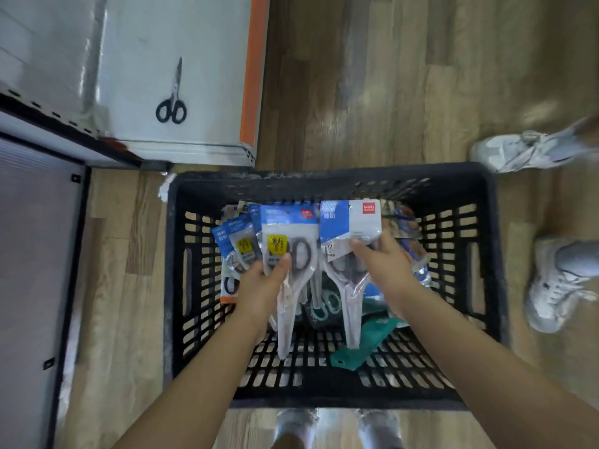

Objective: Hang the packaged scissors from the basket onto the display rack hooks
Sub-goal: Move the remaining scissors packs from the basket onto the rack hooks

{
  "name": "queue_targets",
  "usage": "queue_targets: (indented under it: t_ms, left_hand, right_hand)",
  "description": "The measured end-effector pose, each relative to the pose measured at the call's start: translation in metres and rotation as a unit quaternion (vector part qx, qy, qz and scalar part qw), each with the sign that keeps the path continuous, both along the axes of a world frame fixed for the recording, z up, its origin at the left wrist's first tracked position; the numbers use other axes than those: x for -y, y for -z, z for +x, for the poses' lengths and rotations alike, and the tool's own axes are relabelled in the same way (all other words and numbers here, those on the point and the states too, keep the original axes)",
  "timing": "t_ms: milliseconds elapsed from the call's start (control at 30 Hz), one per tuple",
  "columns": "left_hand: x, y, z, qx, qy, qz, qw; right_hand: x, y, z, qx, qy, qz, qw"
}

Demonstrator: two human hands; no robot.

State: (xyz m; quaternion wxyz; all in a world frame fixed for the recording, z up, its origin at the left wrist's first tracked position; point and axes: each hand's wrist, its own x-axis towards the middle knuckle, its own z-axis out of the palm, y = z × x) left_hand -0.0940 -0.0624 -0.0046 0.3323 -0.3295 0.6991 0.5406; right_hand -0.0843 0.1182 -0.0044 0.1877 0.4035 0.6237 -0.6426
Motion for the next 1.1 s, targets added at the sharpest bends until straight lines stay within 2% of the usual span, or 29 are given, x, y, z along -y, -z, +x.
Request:
queue_targets:
  t_ms: [100, 267, 367, 533, 700, 867, 1000, 1100]
  left_hand:
    - [-0.011, -0.060, -0.003, -0.009, 0.002, 0.024, 1.000]
    - [-0.024, -0.194, -0.019, -0.065, -0.010, 0.064, 0.996]
    - [-0.022, -0.289, -0.031, -0.125, -0.037, 0.062, 0.989]
    - [-0.007, -0.437, -0.049, -0.240, -0.084, 0.058, 0.966]
    - [0.028, -0.586, -0.047, -0.338, -0.163, 0.030, 0.927]
    - [0.069, -0.690, -0.017, -0.438, -0.222, 0.010, 0.871]
    - [0.102, -0.741, 0.022, -0.505, -0.278, -0.042, 0.816]
    - [0.129, -0.760, 0.064, -0.527, -0.329, -0.051, 0.782]
  right_hand:
    - [-0.011, -0.071, -0.001, -0.021, 0.000, 0.031, 0.999]
    - [-0.028, -0.216, -0.018, -0.092, -0.038, 0.053, 0.994]
    - [-0.027, -0.308, -0.032, -0.144, -0.048, 0.046, 0.987]
    - [-0.003, -0.456, -0.073, -0.229, -0.131, 0.058, 0.963]
    - [0.037, -0.610, -0.094, -0.360, -0.219, 0.088, 0.902]
    - [0.081, -0.741, -0.080, -0.493, -0.297, 0.082, 0.814]
    - [0.118, -0.805, -0.054, -0.579, -0.320, 0.032, 0.750]
    - [0.148, -0.823, -0.025, -0.590, -0.351, -0.013, 0.727]
